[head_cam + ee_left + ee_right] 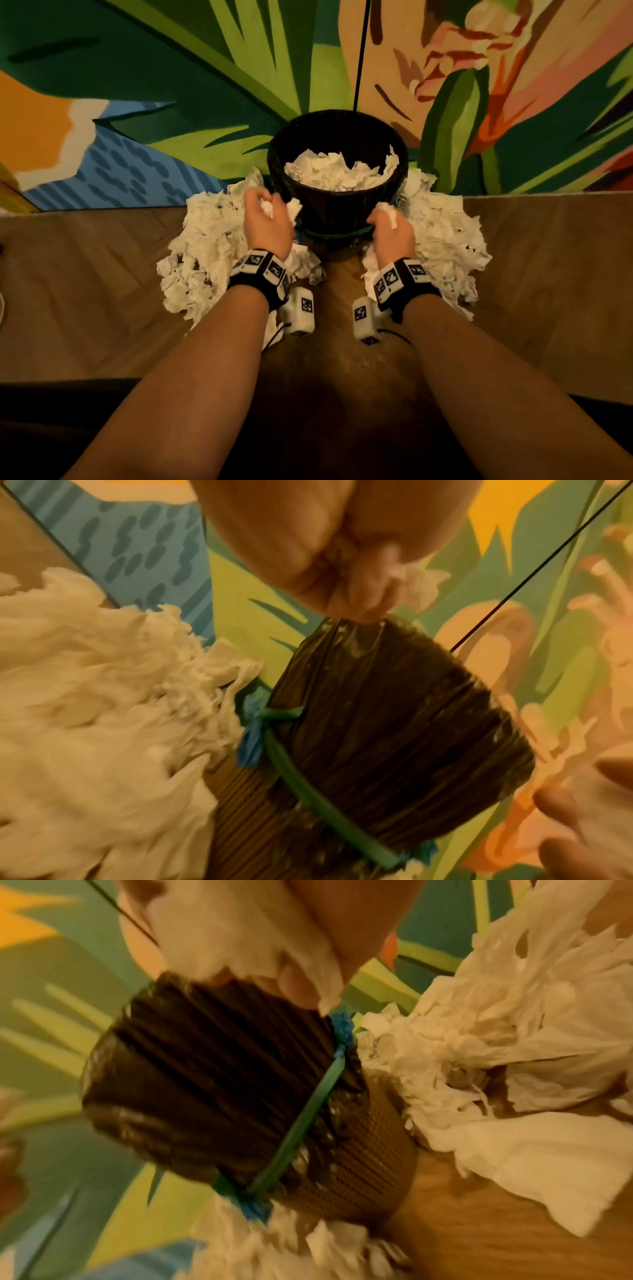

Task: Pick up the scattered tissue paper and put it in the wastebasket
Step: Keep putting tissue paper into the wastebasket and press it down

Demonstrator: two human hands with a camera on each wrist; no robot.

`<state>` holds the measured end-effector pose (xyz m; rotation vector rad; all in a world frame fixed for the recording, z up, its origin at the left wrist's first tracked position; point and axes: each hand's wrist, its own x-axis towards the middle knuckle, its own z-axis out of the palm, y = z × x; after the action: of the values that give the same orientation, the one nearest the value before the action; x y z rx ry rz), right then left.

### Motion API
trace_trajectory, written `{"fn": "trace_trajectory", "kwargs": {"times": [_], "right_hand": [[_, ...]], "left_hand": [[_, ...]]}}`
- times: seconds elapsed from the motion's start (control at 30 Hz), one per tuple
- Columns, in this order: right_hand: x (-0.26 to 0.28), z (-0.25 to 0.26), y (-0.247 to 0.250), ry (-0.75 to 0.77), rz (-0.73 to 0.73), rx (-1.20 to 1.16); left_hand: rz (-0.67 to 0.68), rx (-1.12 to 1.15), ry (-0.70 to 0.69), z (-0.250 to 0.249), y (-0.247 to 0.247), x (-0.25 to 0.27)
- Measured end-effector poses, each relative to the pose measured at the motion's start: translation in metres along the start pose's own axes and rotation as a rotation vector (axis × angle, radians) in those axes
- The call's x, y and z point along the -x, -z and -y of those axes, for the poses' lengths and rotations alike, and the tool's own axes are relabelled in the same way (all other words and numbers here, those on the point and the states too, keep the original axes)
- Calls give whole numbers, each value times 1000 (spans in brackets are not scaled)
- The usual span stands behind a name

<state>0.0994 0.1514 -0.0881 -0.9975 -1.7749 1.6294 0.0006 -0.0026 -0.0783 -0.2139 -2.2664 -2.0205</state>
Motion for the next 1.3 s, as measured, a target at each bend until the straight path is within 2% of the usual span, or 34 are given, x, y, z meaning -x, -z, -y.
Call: {"fn": "trace_trajectory", "kwargs": {"times": [0.07,0.13,0.2,0.27,0.33,0.43,0.5,0.57,0.67,0.7,0.8,0.87,0.97,1.1,1.17,1.23,1.3], "right_hand": [[-10,15,5,-53,-86,-184],[-25,31,10,-119,-152,-364],[-42,52,12,-91,-222,-380],[-59,74,11,70,-239,-282],[-66,94,3,182,-185,-209],[-74,101,-14,357,-94,-44],[-76,95,-21,424,-72,82],[-78,84,-25,472,-45,305],[-76,62,-27,515,135,754],[-76,57,-28,551,174,848],[-74,55,-31,630,143,991],[-73,53,-31,651,73,1046],[-70,49,-30,633,-36,1073],[-70,57,-36,454,119,1284],[-72,65,-39,474,236,1352],[-75,65,-38,537,311,1262],[-74,65,-33,566,319,1138]], "left_hand": [[-53,36,-92,-14,-4,-11],[-39,70,-167,-29,-11,-19],[7,41,-199,-42,-22,-29],[98,19,-179,-56,-33,-41],[239,-75,-139,-66,-41,-52],[420,-298,-199,-64,-50,-65],[461,-472,-273,-58,-55,-68],[508,-634,-313,-50,-57,-73],[594,-833,-334,-42,-57,-79],[598,-884,-356,-39,-59,-80],[535,-985,-389,-38,-64,-76],[500,-1065,-388,-37,-66,-72],[582,-1166,-421,-37,-65,-72],[559,-1055,-401,-36,-61,-71],[559,-1020,-408,-36,-60,-67],[597,-1065,-413,-37,-60,-66],[636,-1127,-417,-39,-60,-65]]}}
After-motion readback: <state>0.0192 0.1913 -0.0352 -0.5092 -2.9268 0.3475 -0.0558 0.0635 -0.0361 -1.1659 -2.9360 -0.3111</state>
